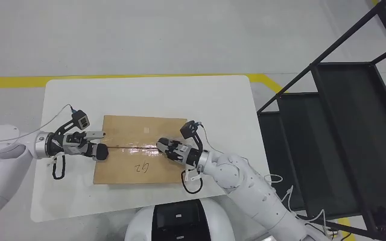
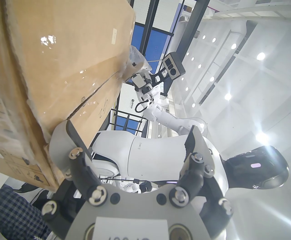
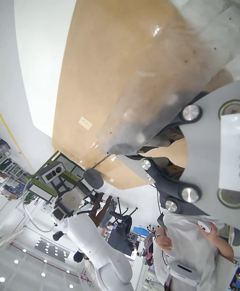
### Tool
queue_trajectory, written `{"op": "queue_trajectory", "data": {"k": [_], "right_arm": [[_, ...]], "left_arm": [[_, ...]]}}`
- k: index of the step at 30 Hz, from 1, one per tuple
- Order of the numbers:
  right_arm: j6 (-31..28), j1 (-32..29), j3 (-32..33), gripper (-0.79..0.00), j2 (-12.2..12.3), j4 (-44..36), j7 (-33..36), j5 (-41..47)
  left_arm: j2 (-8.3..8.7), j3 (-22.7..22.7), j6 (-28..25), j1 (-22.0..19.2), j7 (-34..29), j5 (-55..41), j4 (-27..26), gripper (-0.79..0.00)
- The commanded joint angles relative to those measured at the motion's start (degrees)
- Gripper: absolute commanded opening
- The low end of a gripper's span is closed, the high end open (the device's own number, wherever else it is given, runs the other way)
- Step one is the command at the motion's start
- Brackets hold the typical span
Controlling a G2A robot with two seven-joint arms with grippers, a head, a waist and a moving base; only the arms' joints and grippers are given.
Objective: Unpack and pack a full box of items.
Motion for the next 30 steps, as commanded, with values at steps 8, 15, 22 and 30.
{"op": "queue_trajectory", "data": {"k": [8, 15, 22, 30], "right_arm": [[2.77, 1.25, -1.84, -0.757, -0.38, 0.75, 0.81, -3.02], [3.19, 1.53, -2.48, 0.000, -0.58, -0.22, 1.03, -2.73], [3.38, 1.12, -2.52, 0.000, -0.50, -3.88, 1.94, -2.73], [3.86, 4.52, -5.48, 0.000, -1.55, -1.91, 3.19, -0.72]], "left_arm": [[-0.17, -1.52, 0.06, 0.88, -0.46, 0.35, 0.05, 0.000], [-0.30, -2.79, 0.05, 1.53, -0.74, 0.13, 0.05, 0.000], [-0.42, -5.33, -0.32, 2.57, -0.97, -4.07, 0.47, 0.000], [-0.40, -9.57, -0.50, 4.69, -0.44, -10.89, 1.91, 0.000]]}}
